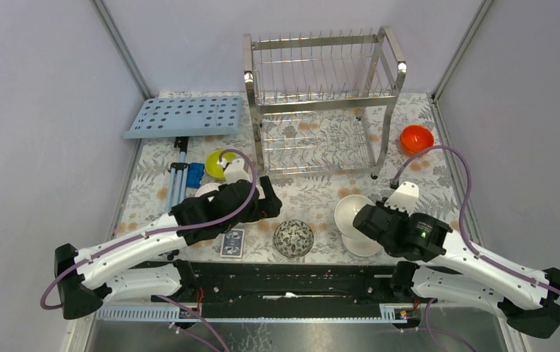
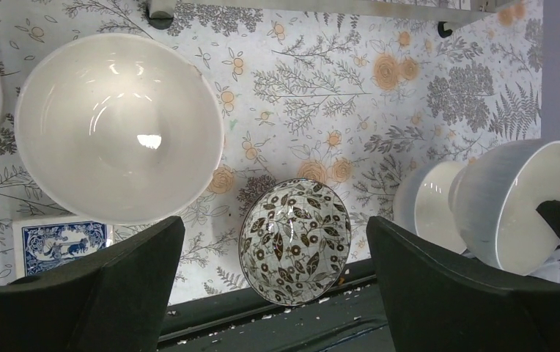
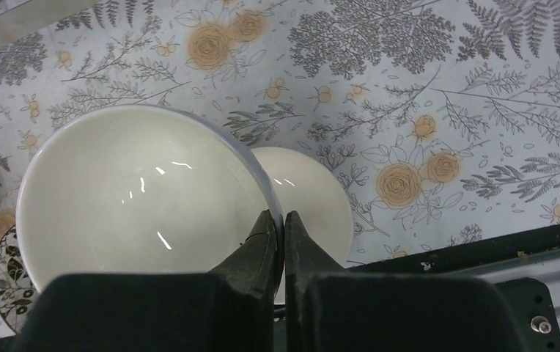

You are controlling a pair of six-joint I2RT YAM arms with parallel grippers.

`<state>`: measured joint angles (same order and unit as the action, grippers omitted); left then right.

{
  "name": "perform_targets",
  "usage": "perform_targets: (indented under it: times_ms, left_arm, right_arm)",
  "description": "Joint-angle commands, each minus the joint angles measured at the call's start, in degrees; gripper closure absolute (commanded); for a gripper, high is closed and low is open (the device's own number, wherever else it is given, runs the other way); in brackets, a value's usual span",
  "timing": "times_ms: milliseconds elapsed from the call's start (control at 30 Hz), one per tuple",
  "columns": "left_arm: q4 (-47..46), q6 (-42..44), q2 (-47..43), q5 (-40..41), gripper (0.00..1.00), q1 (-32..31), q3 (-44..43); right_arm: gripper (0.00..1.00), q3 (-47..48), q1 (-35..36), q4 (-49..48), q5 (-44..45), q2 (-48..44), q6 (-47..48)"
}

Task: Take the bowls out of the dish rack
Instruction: Place the bowl with the bowl.

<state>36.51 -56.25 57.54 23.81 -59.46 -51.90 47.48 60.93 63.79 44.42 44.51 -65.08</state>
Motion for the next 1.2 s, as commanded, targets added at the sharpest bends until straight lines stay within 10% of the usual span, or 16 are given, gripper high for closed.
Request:
perform_targets:
  times_ms: [0,1167]
  left_arm:
    - [-0.6,-2.1,-0.4,2.6,0.01,0.0,0.6]
    - [-4.3,-2.1,2.0,0.0,0.01,0.1,3.3]
  right_arm:
    - [1.00,-0.5,-0.8,3.4,4.4,0.2,-10.3]
    - [1.00,-12.5,-0.8,1.4,-3.2,0.1,-21.3]
